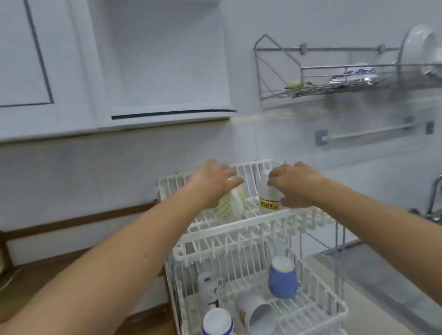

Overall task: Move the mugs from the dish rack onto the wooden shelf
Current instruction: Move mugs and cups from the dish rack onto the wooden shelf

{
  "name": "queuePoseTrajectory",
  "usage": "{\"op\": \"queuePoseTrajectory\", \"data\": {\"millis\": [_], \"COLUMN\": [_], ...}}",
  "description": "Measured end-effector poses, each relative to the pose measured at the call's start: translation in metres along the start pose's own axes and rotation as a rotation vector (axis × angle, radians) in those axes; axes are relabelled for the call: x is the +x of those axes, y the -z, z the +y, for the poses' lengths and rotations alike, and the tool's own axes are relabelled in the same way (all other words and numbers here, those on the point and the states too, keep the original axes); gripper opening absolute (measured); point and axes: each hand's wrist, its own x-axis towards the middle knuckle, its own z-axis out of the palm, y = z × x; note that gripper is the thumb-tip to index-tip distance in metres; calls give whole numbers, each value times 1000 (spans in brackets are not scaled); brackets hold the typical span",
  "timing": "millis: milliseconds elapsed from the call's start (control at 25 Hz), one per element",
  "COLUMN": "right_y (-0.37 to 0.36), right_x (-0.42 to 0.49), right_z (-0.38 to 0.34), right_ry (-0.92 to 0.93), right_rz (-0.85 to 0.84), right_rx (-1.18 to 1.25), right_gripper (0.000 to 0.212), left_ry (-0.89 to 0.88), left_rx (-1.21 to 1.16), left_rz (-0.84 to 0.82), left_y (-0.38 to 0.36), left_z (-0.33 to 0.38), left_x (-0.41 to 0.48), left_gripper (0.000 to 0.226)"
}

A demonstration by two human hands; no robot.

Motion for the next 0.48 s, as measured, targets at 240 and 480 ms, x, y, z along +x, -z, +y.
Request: {"op": "queuePoseTrajectory", "data": {"millis": [240, 480], "right_y": [-26, -48], "right_x": [60, 85], "right_z": [-8, -21], "right_ry": [214, 253], "right_rz": [-130, -156], "right_rx": [-558, -762], "right_gripper": [73, 55], "left_ry": [-218, -368], "left_rx": [84, 24], "left_rz": [-134, -90], "left_y": [-38, -55], "left_z": [-23, -25], "left_x": [56, 73], "left_gripper": [96, 98]}}
